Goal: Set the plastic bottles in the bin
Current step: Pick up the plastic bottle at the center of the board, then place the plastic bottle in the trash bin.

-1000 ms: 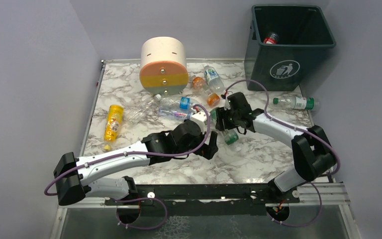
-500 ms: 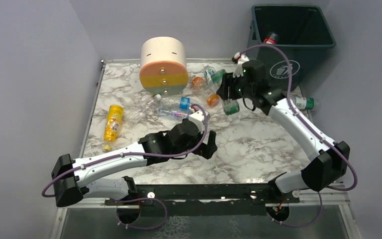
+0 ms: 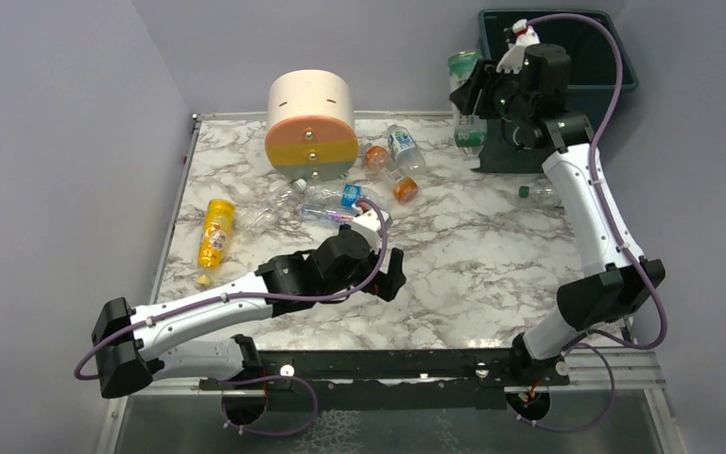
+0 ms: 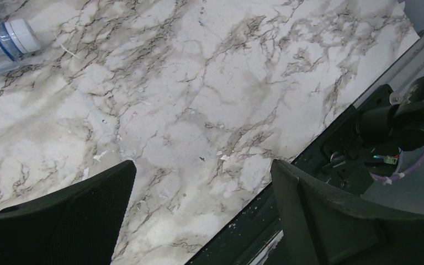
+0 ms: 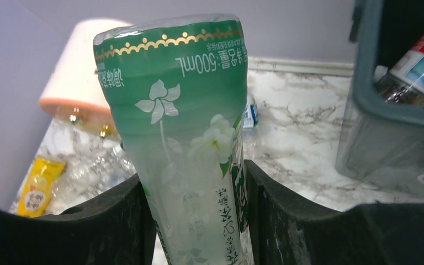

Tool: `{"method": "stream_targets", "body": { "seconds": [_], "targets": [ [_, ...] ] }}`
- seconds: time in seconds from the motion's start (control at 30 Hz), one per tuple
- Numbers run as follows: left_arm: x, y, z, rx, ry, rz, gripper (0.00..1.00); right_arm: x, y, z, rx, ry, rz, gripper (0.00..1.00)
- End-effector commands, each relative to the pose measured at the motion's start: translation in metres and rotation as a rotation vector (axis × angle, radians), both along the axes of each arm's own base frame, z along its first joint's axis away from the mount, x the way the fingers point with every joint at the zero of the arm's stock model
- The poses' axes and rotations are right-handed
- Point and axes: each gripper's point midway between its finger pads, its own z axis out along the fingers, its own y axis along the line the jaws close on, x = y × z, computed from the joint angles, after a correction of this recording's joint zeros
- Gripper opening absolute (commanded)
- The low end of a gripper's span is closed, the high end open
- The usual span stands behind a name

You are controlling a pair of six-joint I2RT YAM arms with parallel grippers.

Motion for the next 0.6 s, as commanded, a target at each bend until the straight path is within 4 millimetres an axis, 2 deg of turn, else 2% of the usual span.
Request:
{"method": "stream_targets", "body": {
  "seconds": [0.0, 0.2, 0.27, 0.4, 0.57],
  "targets": [
    [0.012, 0.006, 0.002, 0.013, -0.039, 0.025, 0.99, 0.016, -0.020, 0.040, 0.109, -0.059, -0.010, 0.54],
    [0.016, 0.001, 0.000, 0.002, -0.027, 0.002, 0.99, 0.044, -0.083, 0.083, 0.297, -0.169, -0.079, 0.55],
    [0.016, -0.002, -0.002, -0.002, -0.020, -0.009, 0.99, 0.050, -0.098, 0.096, 0.356, -0.208, -0.084, 0.55],
    [0.015, -0.007, -0.007, -0.006, -0.001, -0.023, 0.99, 0.064, -0.117, 0.112, 0.421, -0.267, -0.084, 0.55],
    [0.019, -0.008, -0.011, -0.004, 0.008, -0.027, 0.99, 0.081, -0.133, 0.122, 0.456, -0.315, -0.098, 0.56]
  ]
}}
